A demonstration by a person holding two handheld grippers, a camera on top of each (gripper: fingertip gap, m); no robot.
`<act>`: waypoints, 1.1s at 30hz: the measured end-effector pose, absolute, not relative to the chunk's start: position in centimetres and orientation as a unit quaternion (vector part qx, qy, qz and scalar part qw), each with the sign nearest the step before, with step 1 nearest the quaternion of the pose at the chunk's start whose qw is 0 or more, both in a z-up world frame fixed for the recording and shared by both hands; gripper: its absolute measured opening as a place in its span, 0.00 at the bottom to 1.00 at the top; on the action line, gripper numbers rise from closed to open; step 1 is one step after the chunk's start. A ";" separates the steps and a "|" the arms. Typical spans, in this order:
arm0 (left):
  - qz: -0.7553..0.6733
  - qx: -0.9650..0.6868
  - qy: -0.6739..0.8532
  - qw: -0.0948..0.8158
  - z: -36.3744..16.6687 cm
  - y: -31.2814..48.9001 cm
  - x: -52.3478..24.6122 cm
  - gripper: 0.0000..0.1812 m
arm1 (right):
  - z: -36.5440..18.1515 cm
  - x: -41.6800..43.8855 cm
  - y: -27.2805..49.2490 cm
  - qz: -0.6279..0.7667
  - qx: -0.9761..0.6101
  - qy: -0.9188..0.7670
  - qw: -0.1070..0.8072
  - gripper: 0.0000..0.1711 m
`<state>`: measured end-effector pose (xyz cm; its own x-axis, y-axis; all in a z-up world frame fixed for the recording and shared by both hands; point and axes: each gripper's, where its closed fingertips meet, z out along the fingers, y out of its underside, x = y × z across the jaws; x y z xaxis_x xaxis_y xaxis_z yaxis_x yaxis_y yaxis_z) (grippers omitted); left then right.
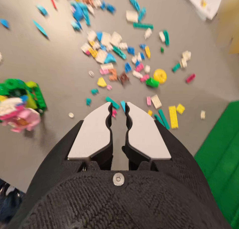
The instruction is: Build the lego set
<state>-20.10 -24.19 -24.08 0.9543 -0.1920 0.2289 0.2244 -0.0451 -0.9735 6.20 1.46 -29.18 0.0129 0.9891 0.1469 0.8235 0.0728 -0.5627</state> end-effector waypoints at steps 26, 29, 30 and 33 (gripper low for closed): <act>-0.151 -0.715 -0.004 0.682 -24.4 -24.1 -19.8 0.04 | -35.3 -4.0 0.0 0.187 -0.510 -0.829 0.137 0.15; -0.153 -0.711 -0.006 0.686 -24.1 -24.3 -20.0 0.04 | -35.2 -3.8 -0.4 0.188 -0.510 -0.830 0.124 0.15; -0.153 -0.710 -0.007 0.687 -24.0 -24.3 -20.1 0.04 | -34.9 -3.8 -0.6 0.187 -0.505 -0.833 0.130 0.15; -0.154 -0.708 -0.009 0.689 -23.8 -24.4 -20.1 0.04 | -33.3 -4.2 -3.3 0.206 -0.477 -0.843 0.143 0.15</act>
<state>-20.13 -24.40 -23.83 0.9525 -0.1996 0.2300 0.2245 -0.0500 -0.9732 -4.19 -3.32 -33.31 -0.5049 0.8620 0.0442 0.7447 0.4609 -0.4827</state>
